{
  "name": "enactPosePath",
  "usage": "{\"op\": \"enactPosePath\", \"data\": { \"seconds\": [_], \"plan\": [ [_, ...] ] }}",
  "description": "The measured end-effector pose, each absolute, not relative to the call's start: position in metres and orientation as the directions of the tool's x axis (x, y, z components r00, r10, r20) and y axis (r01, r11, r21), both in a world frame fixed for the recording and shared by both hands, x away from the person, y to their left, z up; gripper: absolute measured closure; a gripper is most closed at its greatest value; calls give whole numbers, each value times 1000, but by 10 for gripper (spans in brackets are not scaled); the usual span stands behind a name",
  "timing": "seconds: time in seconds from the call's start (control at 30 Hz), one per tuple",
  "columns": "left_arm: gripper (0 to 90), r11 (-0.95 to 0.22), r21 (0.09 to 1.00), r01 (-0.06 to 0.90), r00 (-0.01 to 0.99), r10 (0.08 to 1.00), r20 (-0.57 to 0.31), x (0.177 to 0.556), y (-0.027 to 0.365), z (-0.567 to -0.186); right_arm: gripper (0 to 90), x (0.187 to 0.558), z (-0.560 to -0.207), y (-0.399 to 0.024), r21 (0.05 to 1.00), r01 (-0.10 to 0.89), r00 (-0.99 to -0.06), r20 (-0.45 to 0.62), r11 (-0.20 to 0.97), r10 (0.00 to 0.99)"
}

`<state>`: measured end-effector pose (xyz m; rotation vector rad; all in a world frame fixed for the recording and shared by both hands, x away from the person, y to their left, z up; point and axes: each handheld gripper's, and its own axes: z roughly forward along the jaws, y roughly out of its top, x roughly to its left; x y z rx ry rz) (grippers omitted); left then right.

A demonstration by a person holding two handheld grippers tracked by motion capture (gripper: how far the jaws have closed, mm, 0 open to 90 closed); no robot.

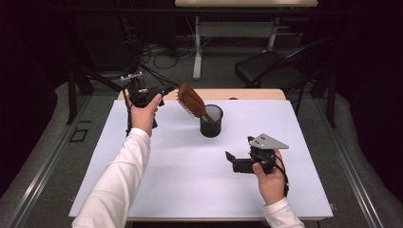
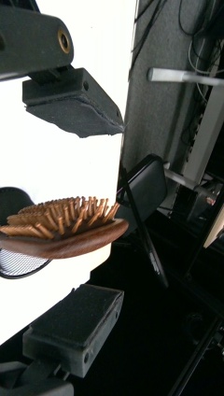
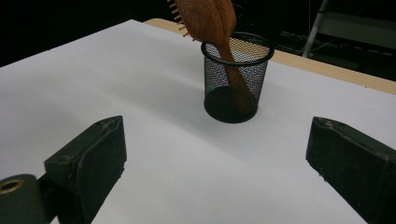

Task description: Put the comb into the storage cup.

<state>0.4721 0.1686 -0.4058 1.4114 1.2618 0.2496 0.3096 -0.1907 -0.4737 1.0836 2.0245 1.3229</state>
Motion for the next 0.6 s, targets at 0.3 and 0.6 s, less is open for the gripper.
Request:
{"op": "enactPosePath", "data": {
  "seconds": [0.3, 0.6],
  "plan": [
    [134, 172, 828, 533, 472, 752, -460, 460, 167, -403, 49, 309, -474, -191, 911, 350, -566, 21, 217, 824],
    [47, 98, 844, 527, 559, 709, -431, 444, 169, -404, 49, 309, -473, -191, 911, 349, -566, 20, 218, 824]
  ]
}}
